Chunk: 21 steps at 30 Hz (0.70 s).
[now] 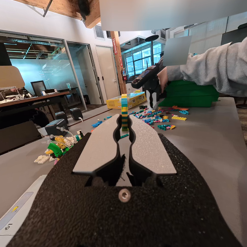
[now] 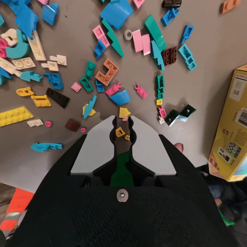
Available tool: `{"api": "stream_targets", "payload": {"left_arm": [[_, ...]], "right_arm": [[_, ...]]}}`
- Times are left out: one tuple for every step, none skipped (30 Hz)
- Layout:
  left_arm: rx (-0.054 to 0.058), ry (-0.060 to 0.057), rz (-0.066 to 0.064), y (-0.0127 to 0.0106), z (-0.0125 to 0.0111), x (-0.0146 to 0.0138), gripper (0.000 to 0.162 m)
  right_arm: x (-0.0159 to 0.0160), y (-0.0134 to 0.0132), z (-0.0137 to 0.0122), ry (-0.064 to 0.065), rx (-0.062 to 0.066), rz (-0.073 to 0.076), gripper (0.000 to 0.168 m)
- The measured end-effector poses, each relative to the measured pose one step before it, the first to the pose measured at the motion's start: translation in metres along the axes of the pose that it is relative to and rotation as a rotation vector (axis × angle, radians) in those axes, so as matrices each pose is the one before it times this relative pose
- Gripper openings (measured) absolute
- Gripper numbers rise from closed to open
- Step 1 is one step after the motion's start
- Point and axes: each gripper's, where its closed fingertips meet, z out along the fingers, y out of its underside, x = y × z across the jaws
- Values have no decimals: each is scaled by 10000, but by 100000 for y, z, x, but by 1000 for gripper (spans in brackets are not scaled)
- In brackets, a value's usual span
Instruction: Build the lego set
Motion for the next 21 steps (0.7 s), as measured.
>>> {"api": "stream_targets", "payload": {"left_arm": [[-7, -62, -13, 15, -30, -133, 8], [24, -23, -47, -26, -36, -87, 7], [30, -8, -65, -33, -25, -61, 7], [12, -4, -48, -8, -16, -48, 7], [2, -2, -23, -9, -5, -23, 7], [-3, 11, -5, 7, 4, 11, 7], [-2, 14, 10, 2, 14, 39, 7], [1, 10, 22, -14, 11, 31, 7], [-8, 9, 25, 9, 17, 28, 7], [-14, 0, 20, 19, 19, 13, 8], [-8, -4, 8, 15, 22, -12, 8], [-3, -5, -5, -1, 13, -18, 8], [-1, -8, -14, 8, 12, -29, 8], [5, -10, -19, -3, -5, -34, 7], [12, -4, -17, -24, -5, -22, 7], [10, 3, -13, -14, -7, -1, 7], [3, 9, -9, -2, 9, 11, 7], [-7, 9, -2, 3, 18, 19, 7], [-5, 11, 11, -2, 20, 25, 8], [-1, 6, 10, 2, 14, 14, 8], [1, 12, 3, -13, 11, 33, 7]], "right_arm": [[201, 124, 112, 79, -186, -103, 14], [19, 32, 114, -78, -104, -30, 14], [-172, -81, 117, -256, -21, 103, 14], [-176, -138, 132, -293, 22, 167, 15], [-59, -96, 156, -206, 6, 127, 16], [95, -24, 164, -88, -31, 51, 17], [123, 20, 171, -32, -54, 2, 18], [134, 50, 160, -5, -66, -17, 18], [97, -30, 82, -15, 8, -12, 17], [29, -99, -3, -45, 72, 11, 16], [-13, -4, 8, -52, 16, 24, 14], [-18, 22, -18, -36, 9, 8, 14], [16, 9, -112, 33, 27, -55, 12], [3, -114, -259, 84, 103, -85, 10], [-110, -343, -452, 67, 222, -50, 10], [-221, -654, -625, 61, 336, -13, 10], [-397, -946, -694, 35, 425, -75, 10], [-649, -1212, -673, -14, 473, -209, 10], [-868, -1426, -569, -63, 471, -325, 10], [-1079, -1625, -397, -129, 437, -416, 10], [-1205, -1779, -198, -182, 408, -490, 10]]}}
